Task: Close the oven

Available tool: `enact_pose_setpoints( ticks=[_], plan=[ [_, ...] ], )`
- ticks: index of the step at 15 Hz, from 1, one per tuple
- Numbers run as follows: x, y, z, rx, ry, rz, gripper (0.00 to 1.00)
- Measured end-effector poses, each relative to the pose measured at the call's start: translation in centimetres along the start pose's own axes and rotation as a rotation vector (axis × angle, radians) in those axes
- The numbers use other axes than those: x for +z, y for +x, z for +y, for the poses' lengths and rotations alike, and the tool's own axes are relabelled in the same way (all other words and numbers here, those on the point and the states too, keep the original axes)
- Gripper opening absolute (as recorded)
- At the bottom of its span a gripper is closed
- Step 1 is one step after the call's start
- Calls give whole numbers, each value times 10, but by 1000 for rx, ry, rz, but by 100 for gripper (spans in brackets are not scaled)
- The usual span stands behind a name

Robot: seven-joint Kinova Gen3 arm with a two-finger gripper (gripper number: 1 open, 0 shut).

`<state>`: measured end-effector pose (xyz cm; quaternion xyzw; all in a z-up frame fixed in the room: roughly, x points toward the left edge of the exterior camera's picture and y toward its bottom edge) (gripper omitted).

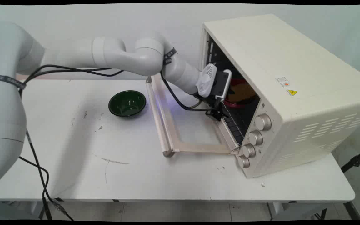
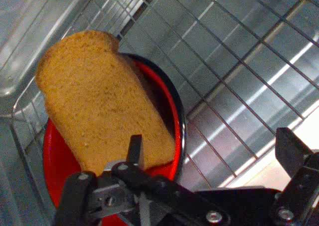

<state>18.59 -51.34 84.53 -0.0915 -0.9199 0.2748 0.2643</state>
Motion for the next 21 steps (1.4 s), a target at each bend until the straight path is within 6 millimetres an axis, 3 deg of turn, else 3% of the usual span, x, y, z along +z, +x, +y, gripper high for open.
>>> enact_pose_setpoints(
  ticks=[3,9,16,21],
  plan=[
    [-28,-4,4,-41,7,-8,100],
    [-105,-16,-1,-143,51,6,100],
    [-233,-38,-10,-352,69,104,100],
    [-309,-56,-5,-507,37,185,100]
  ],
)
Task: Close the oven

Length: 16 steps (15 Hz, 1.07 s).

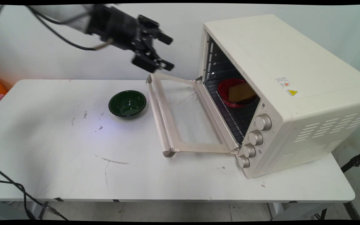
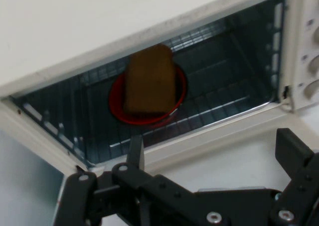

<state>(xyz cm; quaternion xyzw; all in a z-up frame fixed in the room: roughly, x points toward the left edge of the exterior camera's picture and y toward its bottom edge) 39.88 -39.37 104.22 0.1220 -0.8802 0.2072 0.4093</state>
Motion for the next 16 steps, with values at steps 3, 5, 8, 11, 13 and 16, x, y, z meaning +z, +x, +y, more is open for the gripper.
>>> enact_pose_setpoints(
  ticks=[3,5,8,11,13,16],
  plan=[
    [-45,-14,9,-85,-35,21,100],
    [-69,-28,17,-139,-52,20,100],
    [-94,-54,28,-213,-70,-10,100],
    [-104,-80,36,-265,-73,-48,100],
    [-104,-96,41,-291,-79,-79,100],
    [-92,-117,42,-323,-74,-137,100]
  ],
)
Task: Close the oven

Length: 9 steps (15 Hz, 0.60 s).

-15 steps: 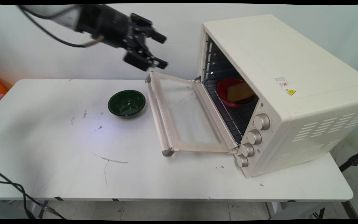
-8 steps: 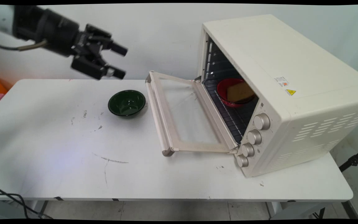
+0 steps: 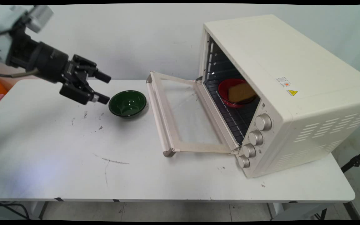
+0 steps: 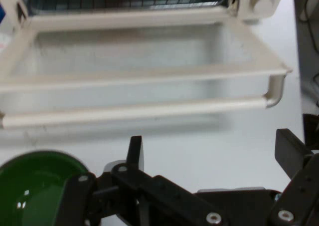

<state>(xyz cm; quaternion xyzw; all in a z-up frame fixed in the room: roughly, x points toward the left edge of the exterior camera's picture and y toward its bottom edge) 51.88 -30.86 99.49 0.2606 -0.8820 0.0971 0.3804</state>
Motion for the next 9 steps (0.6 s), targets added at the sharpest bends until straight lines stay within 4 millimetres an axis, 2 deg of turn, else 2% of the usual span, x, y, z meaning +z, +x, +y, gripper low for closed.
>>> enact_pose_setpoints(
  ticks=[4,9],
  plan=[
    [36,-18,-9,-38,23,-79,100],
    [90,-29,-16,-73,47,-146,100]
  ],
)
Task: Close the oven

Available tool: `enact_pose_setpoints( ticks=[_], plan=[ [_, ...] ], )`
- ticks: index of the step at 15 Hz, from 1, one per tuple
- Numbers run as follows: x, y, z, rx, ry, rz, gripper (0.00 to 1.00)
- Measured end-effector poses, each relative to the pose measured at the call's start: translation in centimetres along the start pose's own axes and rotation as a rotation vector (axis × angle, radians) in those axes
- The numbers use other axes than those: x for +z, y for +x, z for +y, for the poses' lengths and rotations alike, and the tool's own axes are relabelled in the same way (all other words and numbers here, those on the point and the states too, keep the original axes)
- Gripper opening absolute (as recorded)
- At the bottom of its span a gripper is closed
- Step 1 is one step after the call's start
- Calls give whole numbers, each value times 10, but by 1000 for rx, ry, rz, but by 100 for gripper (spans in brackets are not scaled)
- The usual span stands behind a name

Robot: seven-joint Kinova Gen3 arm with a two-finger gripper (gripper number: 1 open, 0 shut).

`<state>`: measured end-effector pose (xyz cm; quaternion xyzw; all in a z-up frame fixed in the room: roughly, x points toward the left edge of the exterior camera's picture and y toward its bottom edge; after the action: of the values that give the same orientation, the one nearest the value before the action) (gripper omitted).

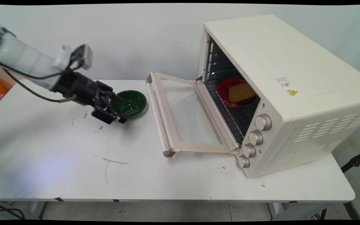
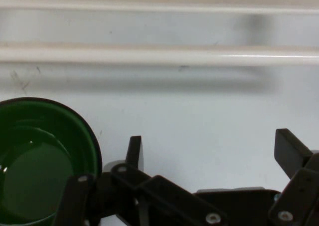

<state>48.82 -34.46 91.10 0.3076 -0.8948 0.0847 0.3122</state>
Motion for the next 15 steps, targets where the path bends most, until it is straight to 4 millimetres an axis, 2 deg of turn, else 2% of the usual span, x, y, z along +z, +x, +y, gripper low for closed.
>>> enact_pose_setpoints(
  ticks=[3,10,15],
  plan=[
    [32,2,-5,-21,15,-24,100],
    [93,12,-12,-47,24,-36,100],
    [125,18,-10,-35,10,-34,100]
  ],
)
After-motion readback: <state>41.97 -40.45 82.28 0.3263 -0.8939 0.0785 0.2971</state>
